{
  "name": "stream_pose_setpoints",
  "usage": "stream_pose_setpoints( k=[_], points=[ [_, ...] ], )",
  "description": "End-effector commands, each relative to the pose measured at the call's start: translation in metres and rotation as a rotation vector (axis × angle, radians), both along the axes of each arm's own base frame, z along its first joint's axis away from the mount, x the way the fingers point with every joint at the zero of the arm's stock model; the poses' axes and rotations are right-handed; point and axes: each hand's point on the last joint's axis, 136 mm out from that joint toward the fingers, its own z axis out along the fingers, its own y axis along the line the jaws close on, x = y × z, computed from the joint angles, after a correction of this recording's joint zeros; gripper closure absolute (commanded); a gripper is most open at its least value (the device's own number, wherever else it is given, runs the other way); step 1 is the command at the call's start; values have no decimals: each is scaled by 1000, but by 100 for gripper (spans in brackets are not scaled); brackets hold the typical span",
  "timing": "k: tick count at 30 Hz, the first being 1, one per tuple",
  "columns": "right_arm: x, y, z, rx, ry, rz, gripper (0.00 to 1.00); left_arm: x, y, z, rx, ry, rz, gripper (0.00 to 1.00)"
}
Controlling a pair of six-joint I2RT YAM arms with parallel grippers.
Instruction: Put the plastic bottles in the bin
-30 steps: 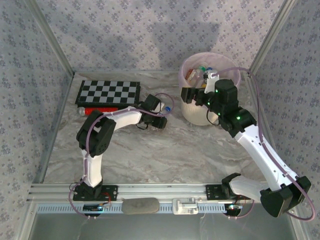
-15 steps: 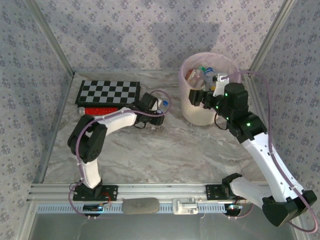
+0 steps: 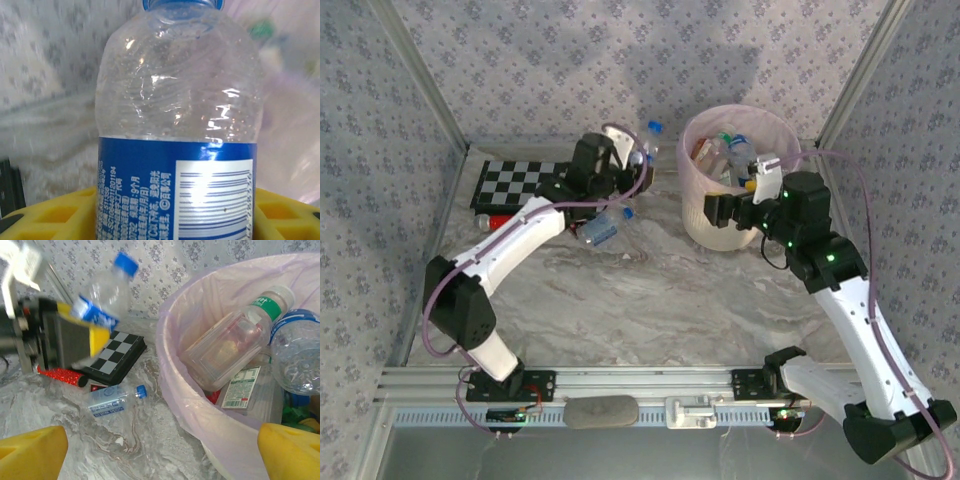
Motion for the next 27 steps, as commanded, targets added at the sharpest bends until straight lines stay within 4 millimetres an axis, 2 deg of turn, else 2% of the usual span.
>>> stream_pose_setpoints(
  k=[1, 4, 5, 10, 19, 23, 27],
  points=[
    [-15, -2, 15, -26, -57, 43, 1, 3, -19, 57, -84, -115, -79, 47],
    [-23, 0, 20, -25, -84, 71, 1, 7, -38, 75, -126, -131, -134, 46],
    [-23, 0, 7, -35, -60, 76, 1, 8, -45, 80, -137, -135, -154, 46],
    [-26, -3, 3, -41, -76, 71, 1, 13, -85, 90, -138, -133, -232, 46],
    [-22, -9, -1, -42, -92, 39, 1, 20, -154, 63, -100, -51, -353, 45],
    [-23, -11, -1, -49, -95, 32, 1, 19, -171, 51, -94, -26, -380, 44],
    [-22, -13, -1, -48, -100, 24, 1, 21, -178, 39, -96, 0, -385, 41]
  ],
)
